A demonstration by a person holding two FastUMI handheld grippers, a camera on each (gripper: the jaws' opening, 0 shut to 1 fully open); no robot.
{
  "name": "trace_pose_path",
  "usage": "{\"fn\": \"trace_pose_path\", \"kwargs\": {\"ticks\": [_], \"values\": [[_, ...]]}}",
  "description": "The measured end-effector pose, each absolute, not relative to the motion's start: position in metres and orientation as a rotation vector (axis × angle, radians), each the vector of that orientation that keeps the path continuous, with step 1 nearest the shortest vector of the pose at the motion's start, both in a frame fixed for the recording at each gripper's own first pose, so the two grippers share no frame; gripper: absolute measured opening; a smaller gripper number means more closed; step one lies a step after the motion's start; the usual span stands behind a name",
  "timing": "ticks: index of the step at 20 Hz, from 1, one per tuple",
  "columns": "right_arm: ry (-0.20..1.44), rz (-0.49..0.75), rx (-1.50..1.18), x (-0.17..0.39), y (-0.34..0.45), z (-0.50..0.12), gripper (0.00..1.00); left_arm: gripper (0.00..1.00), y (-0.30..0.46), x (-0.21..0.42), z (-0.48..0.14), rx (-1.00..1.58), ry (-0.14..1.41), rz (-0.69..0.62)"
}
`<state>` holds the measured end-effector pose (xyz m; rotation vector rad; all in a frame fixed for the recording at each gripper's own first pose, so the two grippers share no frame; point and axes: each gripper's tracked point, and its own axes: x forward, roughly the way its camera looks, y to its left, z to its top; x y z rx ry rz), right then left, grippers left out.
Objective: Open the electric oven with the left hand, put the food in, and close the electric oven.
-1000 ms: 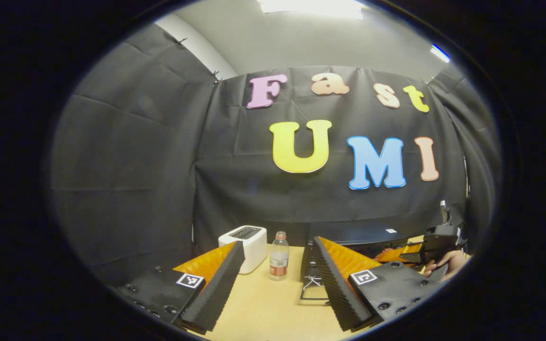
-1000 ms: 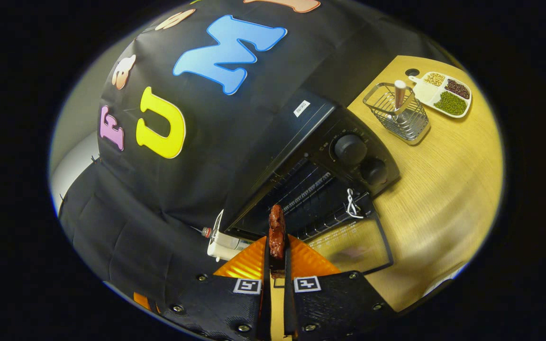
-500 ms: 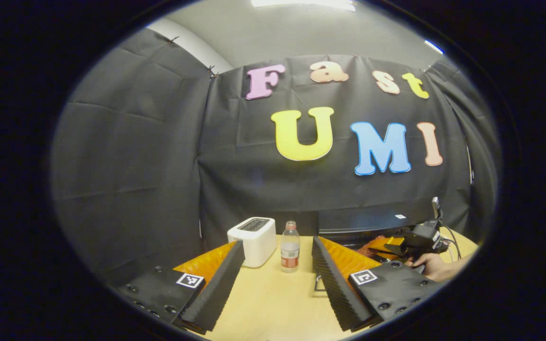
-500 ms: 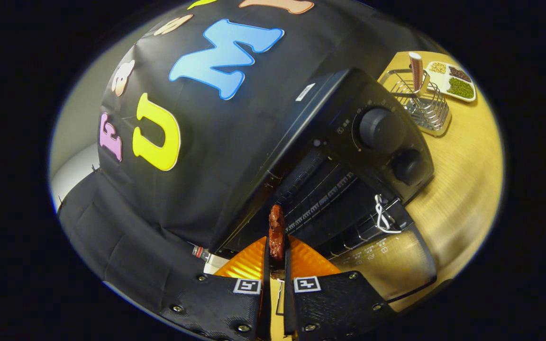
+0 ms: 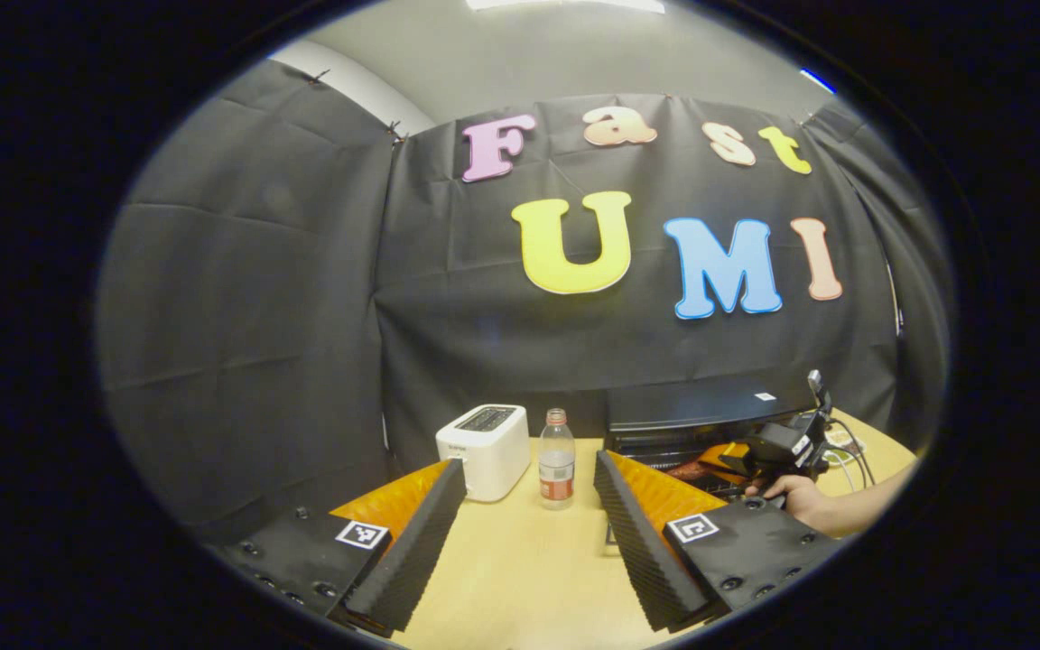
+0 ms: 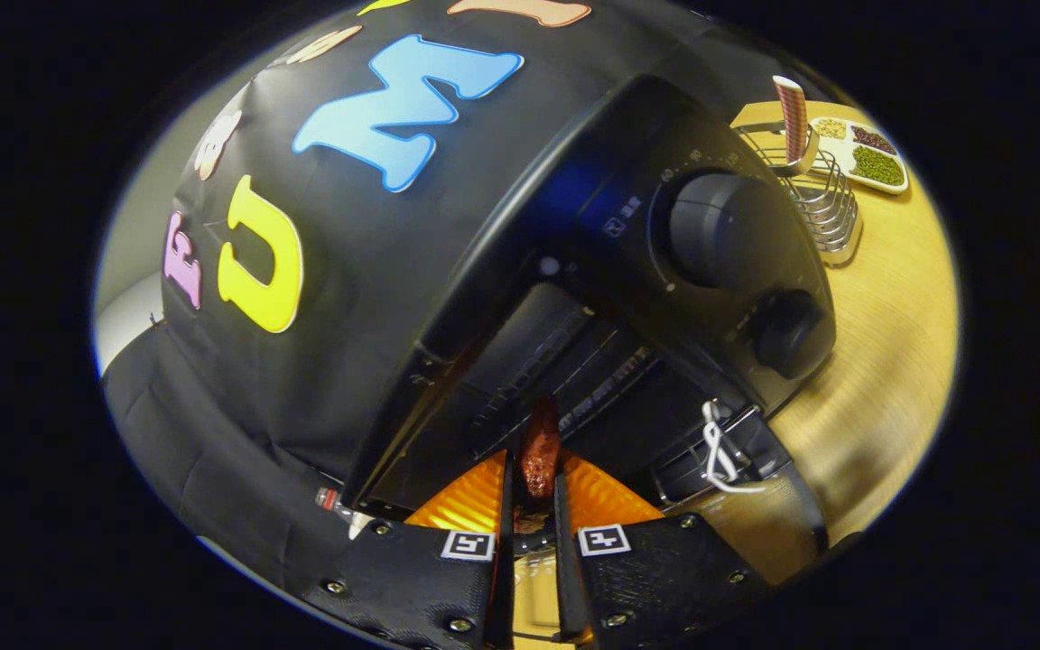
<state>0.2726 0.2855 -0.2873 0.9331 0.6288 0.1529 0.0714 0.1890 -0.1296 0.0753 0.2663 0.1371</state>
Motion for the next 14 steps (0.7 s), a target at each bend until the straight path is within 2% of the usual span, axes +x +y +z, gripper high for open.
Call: {"fn": "trace_pose_path", "kwargs": {"ticks": [1,2,3,4,7,8,9,10,13,14], "values": [[0.634,0.146,0.912,0.271,0.281,-0.29,0.29,0.92,0.188,0.07,-0.13,0.073,0.267,0.138],[0.622,0.15,0.888,0.272,0.278,-0.288,0.3,0.97,0.187,0.07,-0.13,0.073,0.265,0.136],[0.617,0.158,0.855,0.271,0.278,-0.286,0.44,1.0,0.186,0.071,-0.131,0.075,0.264,0.134],[0.603,0.185,0.817,0.27,0.279,-0.281,0.38,1.0,0.184,0.071,-0.131,0.078,0.265,0.13],[0.576,0.174,0.632,0.268,0.265,-0.275,0.99,1.0,0.175,0.072,-0.128,0.085,0.253,0.116],[0.574,0.179,0.601,0.266,0.26,-0.272,0.98,0.96,0.171,0.074,-0.127,0.082,0.247,0.109],[0.576,0.189,0.588,0.26,0.257,-0.268,0.98,1.0,0.167,0.076,-0.126,0.077,0.242,0.1],[0.58,0.196,0.569,0.254,0.253,-0.264,0.97,0.96,0.162,0.077,-0.126,0.073,0.239,0.089],[0.568,0.22,0.498,0.234,0.236,-0.25,0.98,0.96,0.145,0.083,-0.13,0.065,0.234,0.057],[0.559,0.226,0.482,0.228,0.23,-0.243,0.98,1.0,0.138,0.085,-0.133,0.059,0.237,0.042]]}}
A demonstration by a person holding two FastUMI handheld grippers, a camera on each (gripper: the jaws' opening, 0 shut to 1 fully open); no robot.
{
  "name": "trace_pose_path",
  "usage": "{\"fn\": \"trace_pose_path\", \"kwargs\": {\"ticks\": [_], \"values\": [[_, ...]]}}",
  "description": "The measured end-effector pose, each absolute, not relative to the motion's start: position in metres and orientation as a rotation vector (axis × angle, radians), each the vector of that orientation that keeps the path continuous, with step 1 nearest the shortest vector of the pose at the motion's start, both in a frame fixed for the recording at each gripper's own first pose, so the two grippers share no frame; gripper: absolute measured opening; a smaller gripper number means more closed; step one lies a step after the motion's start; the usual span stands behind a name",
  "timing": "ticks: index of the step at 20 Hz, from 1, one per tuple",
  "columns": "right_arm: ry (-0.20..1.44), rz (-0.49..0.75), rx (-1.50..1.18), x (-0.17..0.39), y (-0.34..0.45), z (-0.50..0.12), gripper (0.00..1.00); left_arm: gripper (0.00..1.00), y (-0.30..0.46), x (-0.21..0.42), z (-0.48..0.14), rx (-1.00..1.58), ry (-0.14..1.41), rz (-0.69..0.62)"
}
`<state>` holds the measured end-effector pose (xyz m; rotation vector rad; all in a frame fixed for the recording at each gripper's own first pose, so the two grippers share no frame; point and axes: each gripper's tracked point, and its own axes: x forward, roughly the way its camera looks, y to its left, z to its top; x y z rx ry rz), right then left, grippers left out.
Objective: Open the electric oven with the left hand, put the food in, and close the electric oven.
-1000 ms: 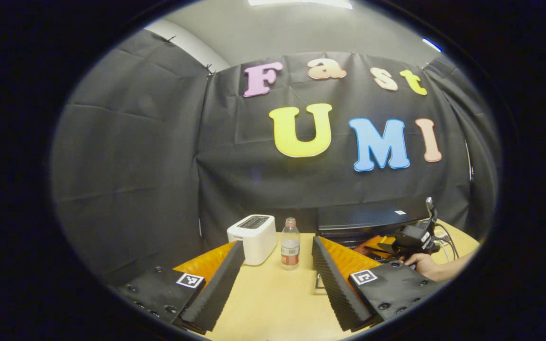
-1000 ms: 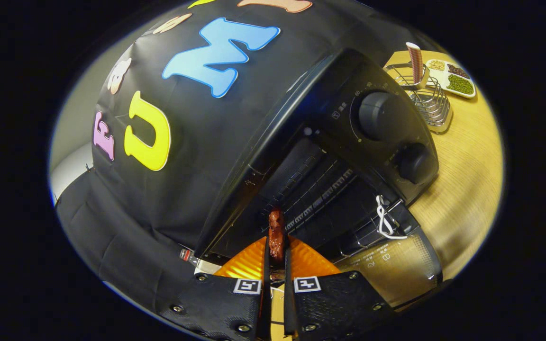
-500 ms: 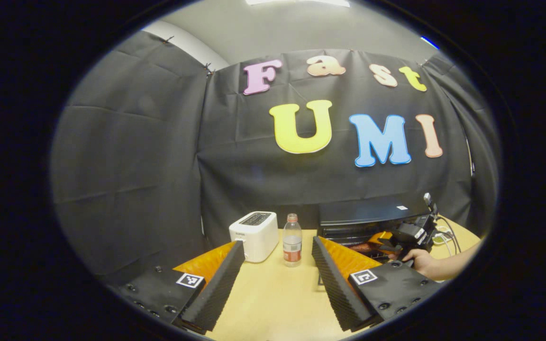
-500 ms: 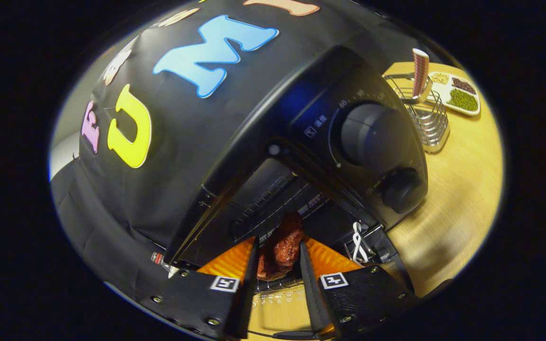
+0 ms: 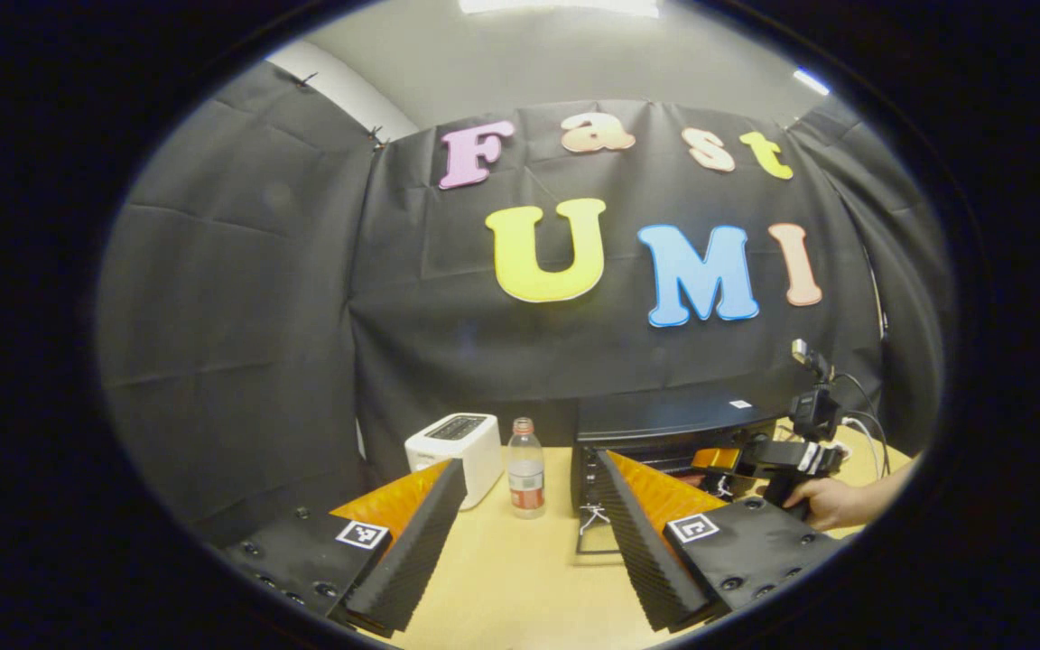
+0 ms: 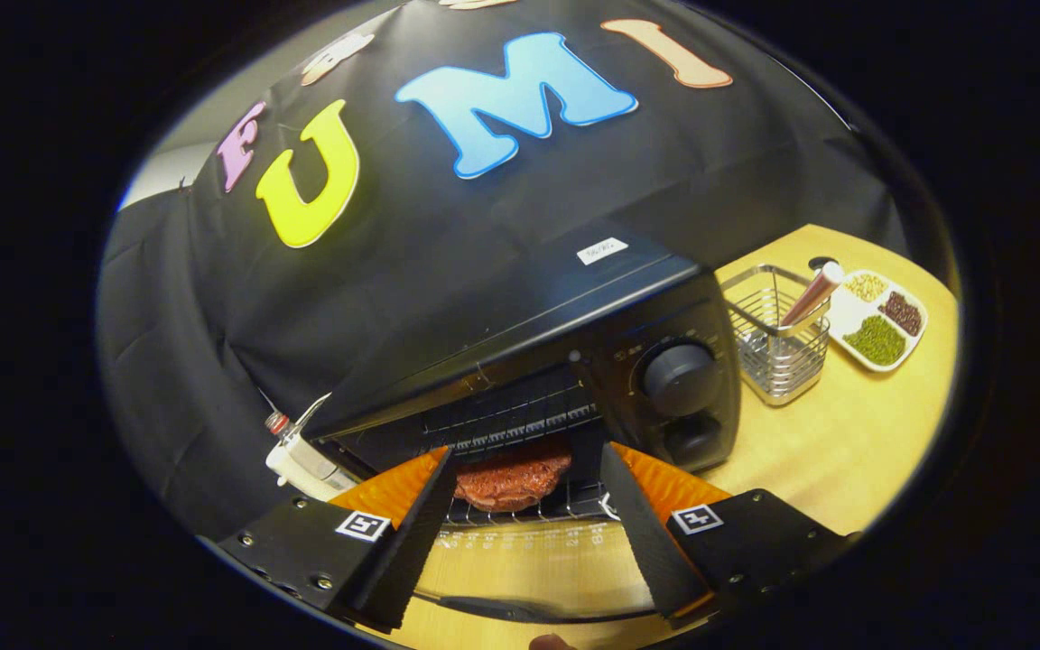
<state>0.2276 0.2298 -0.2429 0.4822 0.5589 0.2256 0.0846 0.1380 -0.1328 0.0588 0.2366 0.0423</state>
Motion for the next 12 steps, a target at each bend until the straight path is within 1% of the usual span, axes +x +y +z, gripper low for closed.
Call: {"fn": "trace_pose_path", "kwargs": {"ticks": [4,5,6,7,8,9,10,11,12], "values": [[0.512,0.228,0.468,0.198,0.203,-0.209,0.98,1.0,0.104,0.09,-0.149,0.039,0.256,-0.026],[0.493,0.221,0.458,0.19,0.193,-0.199,0.98,0.91,0.096,0.091,-0.157,0.036,0.268,-0.041],[0.472,0.212,0.446,0.184,0.184,-0.19,0.98,1.0,0.088,0.091,-0.163,0.031,0.281,-0.055],[0.451,0.201,0.435,0.177,0.173,-0.181,0.98,0.97,0.078,0.092,-0.17,0.025,0.298,-0.067],[0.435,0.192,0.428,0.169,0.163,-0.172,0.98,1.0,0.07,0.092,-0.177,0.021,0.314,-0.079],[0.42,0.181,0.418,0.162,0.155,-0.164,0.98,0.96,0.062,0.091,-0.183,0.02,0.329,-0.091],[0.404,0.17,0.4,0.155,0.144,-0.157,0.98,0.97,0.054,0.091,-0.189,0.02,0.345,-0.103],[0.384,0.159,0.379,0.147,0.135,-0.149,0.98,1.0,0.046,0.092,-0.194,0.02,0.357,-0.114],[0.365,0.144,0.356,0.141,0.124,-0.143,0.97,0.97,0.038,0.092,-0.2,0.018,0.371,-0.126]]}}
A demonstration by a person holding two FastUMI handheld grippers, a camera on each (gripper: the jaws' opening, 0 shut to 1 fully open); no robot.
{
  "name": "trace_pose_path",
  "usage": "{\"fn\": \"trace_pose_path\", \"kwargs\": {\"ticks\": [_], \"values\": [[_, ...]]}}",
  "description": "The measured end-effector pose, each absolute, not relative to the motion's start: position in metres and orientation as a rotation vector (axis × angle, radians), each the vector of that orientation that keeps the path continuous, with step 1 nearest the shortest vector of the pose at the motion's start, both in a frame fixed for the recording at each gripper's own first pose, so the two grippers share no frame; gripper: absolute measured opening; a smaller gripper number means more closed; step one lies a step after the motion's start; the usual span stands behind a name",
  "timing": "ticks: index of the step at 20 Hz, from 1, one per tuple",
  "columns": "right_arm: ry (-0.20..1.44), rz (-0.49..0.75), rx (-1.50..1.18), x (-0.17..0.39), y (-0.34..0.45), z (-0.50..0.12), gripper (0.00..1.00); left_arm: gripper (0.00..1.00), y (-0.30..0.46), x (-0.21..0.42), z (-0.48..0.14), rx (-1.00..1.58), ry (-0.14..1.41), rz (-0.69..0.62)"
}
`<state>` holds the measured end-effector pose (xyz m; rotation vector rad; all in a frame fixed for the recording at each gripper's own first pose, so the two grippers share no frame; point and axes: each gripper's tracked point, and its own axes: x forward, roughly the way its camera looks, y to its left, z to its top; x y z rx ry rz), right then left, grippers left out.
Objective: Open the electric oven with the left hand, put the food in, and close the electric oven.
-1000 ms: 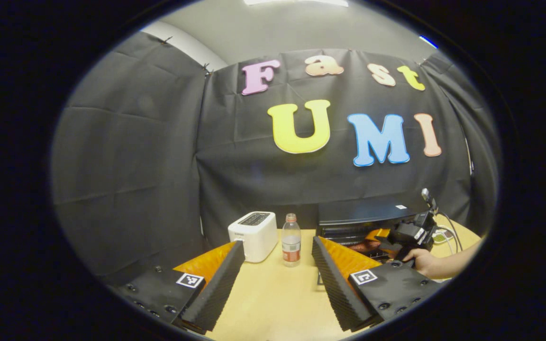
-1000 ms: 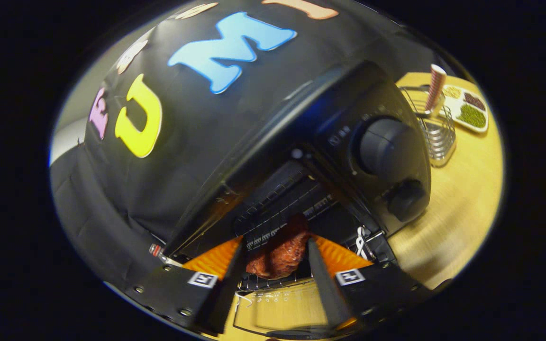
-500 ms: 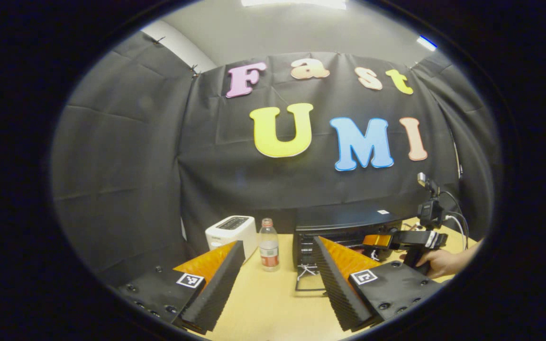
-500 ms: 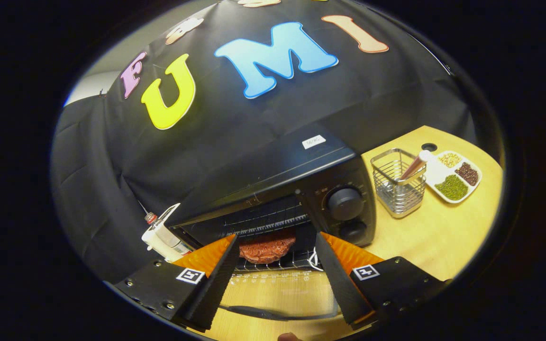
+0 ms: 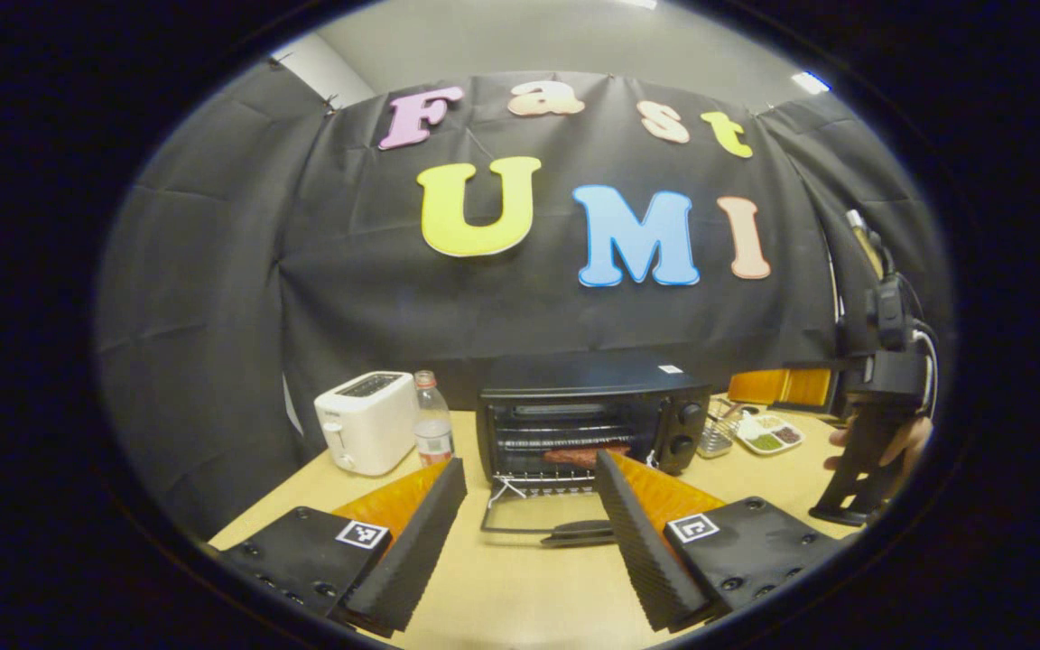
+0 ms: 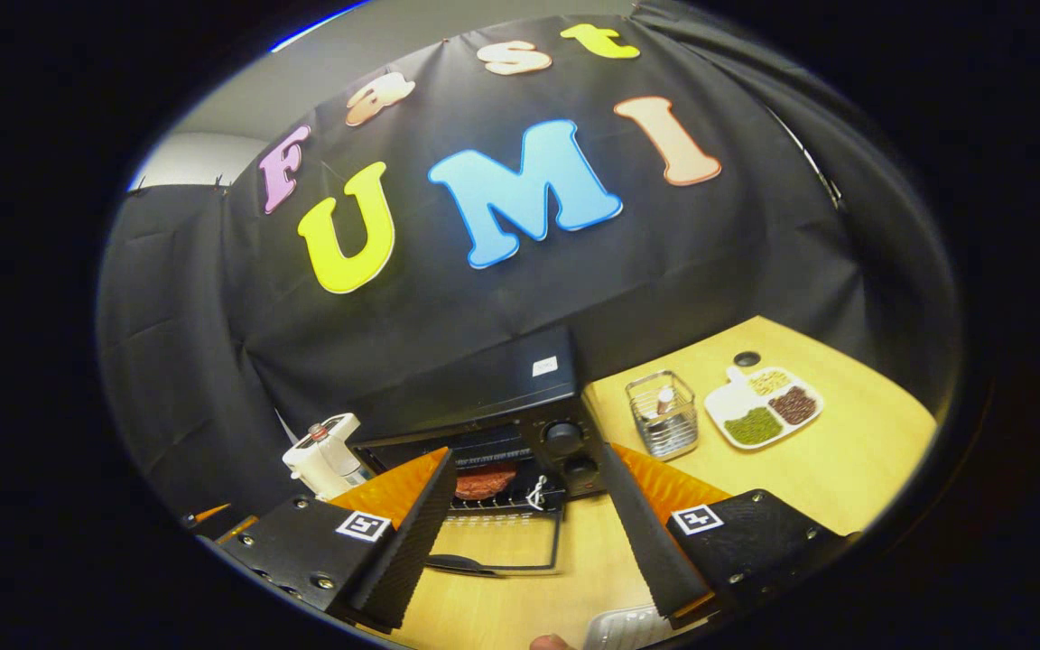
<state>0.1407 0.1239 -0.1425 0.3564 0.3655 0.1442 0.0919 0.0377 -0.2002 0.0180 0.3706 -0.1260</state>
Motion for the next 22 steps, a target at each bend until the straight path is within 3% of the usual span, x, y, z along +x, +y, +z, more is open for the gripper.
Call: {"fn": "trace_pose_path", "kwargs": {"ticks": [3,6,8,22], "values": [[0.322,0.096,0.31,0.12,0.094,-0.126,0.97,1.0,0.015,0.088,-0.222,0.009,0.425,-0.163],[0.29,0.05,0.279,0.101,0.069,-0.11,0.97,0.91,0.002,0.084,-0.248,0.001,0.49,-0.183],[0.267,0.024,0.24,0.087,0.055,-0.101,0.97,1.0,-0.006,0.082,-0.27,0.006,0.542,-0.188],[0.205,-0.122,0.071,0.042,0.003,-0.071,0.98,0.98,-0.026,0.087,-0.404,0.029,0.859,-0.198]]}}
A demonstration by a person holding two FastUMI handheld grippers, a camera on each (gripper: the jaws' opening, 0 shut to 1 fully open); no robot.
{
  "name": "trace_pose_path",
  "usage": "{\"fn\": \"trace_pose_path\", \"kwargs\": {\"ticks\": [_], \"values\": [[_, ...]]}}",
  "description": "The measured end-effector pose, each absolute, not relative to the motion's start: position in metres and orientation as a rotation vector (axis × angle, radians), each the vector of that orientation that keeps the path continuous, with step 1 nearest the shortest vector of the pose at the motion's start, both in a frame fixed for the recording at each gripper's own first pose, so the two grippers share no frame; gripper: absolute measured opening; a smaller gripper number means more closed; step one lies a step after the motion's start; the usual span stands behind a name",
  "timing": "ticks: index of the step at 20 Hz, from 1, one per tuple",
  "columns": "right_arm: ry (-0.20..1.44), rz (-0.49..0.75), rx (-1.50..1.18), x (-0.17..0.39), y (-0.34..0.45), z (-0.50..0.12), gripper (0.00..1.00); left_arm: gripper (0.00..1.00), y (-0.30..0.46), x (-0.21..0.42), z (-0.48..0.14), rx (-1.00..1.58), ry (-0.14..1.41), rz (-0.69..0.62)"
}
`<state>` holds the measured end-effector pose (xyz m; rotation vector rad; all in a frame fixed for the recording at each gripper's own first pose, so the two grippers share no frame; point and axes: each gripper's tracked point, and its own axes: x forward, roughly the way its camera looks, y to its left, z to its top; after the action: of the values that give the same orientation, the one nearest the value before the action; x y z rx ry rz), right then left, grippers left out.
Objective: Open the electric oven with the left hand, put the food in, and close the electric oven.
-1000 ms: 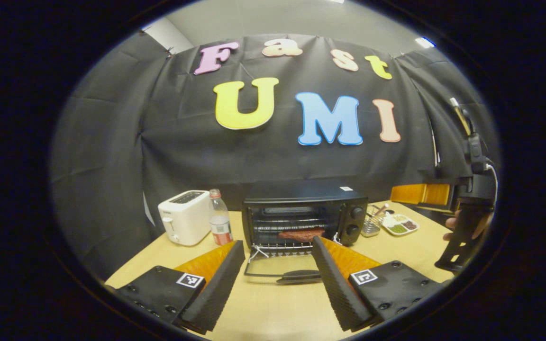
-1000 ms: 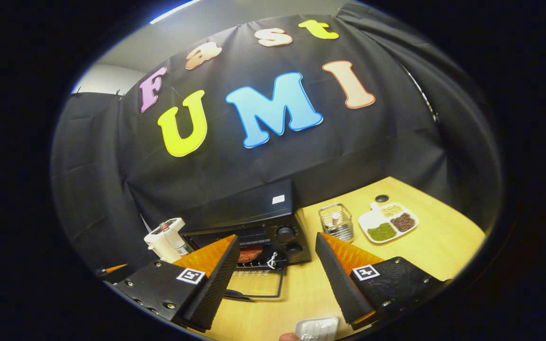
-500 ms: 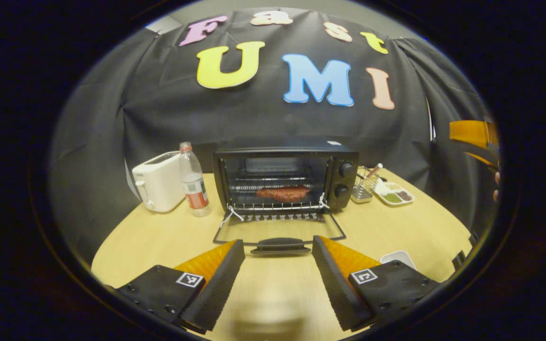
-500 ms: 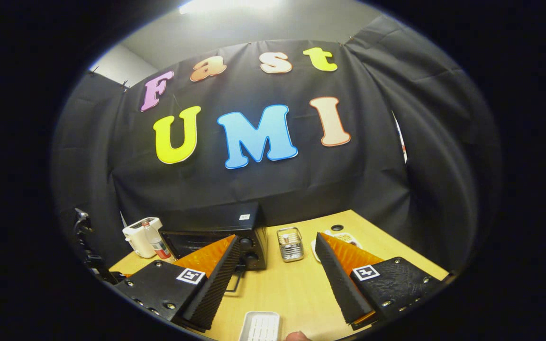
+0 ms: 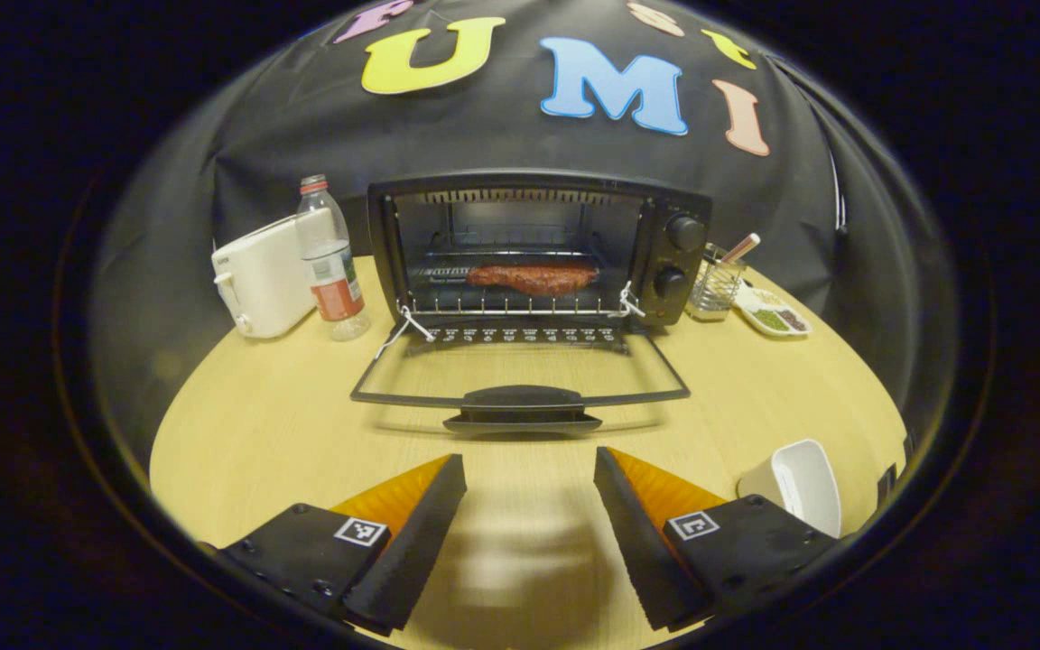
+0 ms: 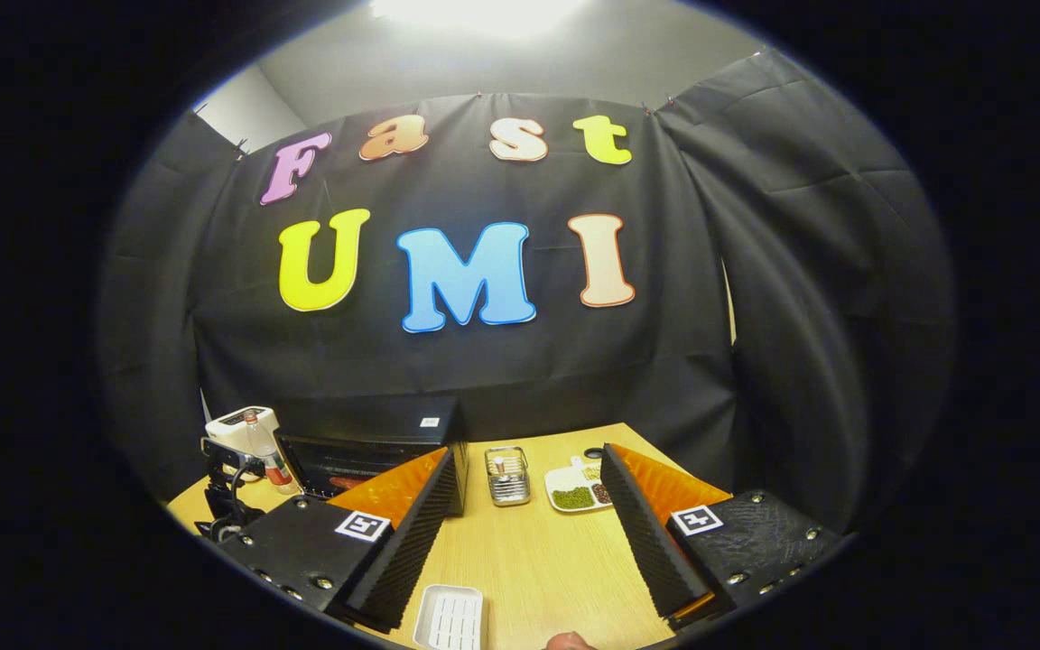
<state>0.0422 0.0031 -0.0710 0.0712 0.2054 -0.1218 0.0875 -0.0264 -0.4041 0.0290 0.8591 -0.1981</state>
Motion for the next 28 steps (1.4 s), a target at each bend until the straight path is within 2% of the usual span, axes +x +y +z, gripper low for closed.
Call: {"fn": "trace_pose_path", "kwargs": {"ticks": [4,8,13,16,17,18,19,22,23,28], "values": [[0.212,-0.17,0.061,0.04,-0.009,-0.07,0.98,1.0,-0.029,0.097,-0.429,0.056,0.907,-0.198],[0.214,-0.197,0.049,0.04,-0.015,-0.068,0.98,0.98,-0.032,0.101,-0.442,0.062,0.938,-0.197],[0.219,-0.212,0.035,0.041,-0.018,-0.07,0.98,1.0,-0.036,0.114,-0.444,0.059,0.914,-0.199],[0.219,-0.212,0.03,0.039,-0.017,-0.072,0.97,0.92,-0.035,0.115,-0.443,0.063,0.905,-0.207],[0.22,-0.21,0.031,0.04,-0.017,-0.073,0.97,0.96,-0.035,0.115,-0.442,0.07,0.903,-0.212],[0.22,-0.208,0.033,0.04,-0.016,-0.073,0.97,0.96,-0.034,0.116,-0.443,0.071,0.903,-0.213],[0.22,-0.205,0.036,0.04,-0.017,-0.073,0.97,1.0,-0.035,0.115,-0.441,0.068,0.901,-0.214],[0.217,-0.193,0.046,0.043,-0.014,-0.072,0.98,1.0,-0.035,0.116,-0.434,0.075,0.877,-0.213],[0.216,-0.186,0.048,0.044,-0.013,-0.072,0.98,0.96,-0.034,0.116,-0.429,0.076,0.866,-0.213],[0.213,-0.158,0.055,0.046,-0.006,-0.073,0.98,0.96,-0.033,0.124,-0.395,0.077,0.789,-0.214]]}}
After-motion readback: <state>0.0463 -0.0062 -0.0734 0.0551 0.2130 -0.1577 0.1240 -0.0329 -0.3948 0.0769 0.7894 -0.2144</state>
